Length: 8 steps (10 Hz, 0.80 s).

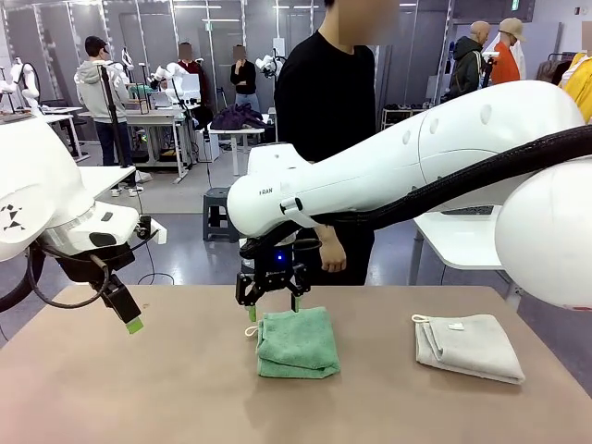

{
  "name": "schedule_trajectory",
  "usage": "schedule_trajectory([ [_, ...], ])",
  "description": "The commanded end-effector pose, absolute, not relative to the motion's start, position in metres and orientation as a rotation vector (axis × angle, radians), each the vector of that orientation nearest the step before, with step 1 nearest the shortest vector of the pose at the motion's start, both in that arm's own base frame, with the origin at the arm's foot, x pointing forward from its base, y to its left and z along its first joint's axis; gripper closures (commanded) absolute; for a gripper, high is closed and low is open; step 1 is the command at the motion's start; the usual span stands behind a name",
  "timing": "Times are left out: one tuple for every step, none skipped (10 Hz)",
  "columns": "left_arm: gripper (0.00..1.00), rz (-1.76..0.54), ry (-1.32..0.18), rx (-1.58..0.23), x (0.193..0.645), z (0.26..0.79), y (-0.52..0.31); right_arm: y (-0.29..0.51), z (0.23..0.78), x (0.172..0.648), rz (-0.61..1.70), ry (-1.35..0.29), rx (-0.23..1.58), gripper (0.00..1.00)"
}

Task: Fold the towels and place them in the basket.
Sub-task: When a person lays out a Towel with hook on the table, fold it in half twice.

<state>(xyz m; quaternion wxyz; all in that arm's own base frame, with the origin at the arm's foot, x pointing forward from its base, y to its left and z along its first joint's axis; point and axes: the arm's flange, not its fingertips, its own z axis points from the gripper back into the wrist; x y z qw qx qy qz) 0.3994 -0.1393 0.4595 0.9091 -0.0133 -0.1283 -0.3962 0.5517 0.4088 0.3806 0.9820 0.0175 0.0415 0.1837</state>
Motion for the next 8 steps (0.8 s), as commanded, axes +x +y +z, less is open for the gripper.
schedule_trajectory([
  [0.0,-0.808,-0.263,-0.014,0.401,0.4612,-0.1396,0.4073,0.3802,0.5526,0.372,0.079,0.025,0.0],
  [0.0,-0.808,-0.263,-0.014,0.401,0.4612,-0.1396,0.4073,0.3802,0.5526,0.372,0.079,0.025,0.0],
  [0.0,-0.808,-0.263,-0.014,0.401,0.4612,-0.1396,0.4073,0.3802,0.5526,0.372,0.079,0.025,0.0],
  [0.0,-0.808,-0.263,-0.014,0.401,0.4612,-0.1396,0.4073,0.3802,0.5526,0.372,0.079,0.025,0.0],
  [0.0,-0.808,-0.263,-0.014,0.401,0.4612,-0.1396,0.4073,0.3802,0.5526,0.372,0.079,0.025,0.0],
  [0.0,-0.808,-0.263,-0.014,0.401,0.4612,-0.1396,0.4073,0.3802,0.5526,0.372,0.079,0.025,0.0],
  [0.0,-0.808,-0.263,-0.014,0.401,0.4612,-0.1396,0.4073,0.3802,0.5526,0.372,0.079,0.025,0.0],
  [0.0,-0.808,-0.263,-0.014,0.401,0.4612,-0.1396,0.4073,0.3802,0.5526,0.372,0.079,0.025,0.0],
])
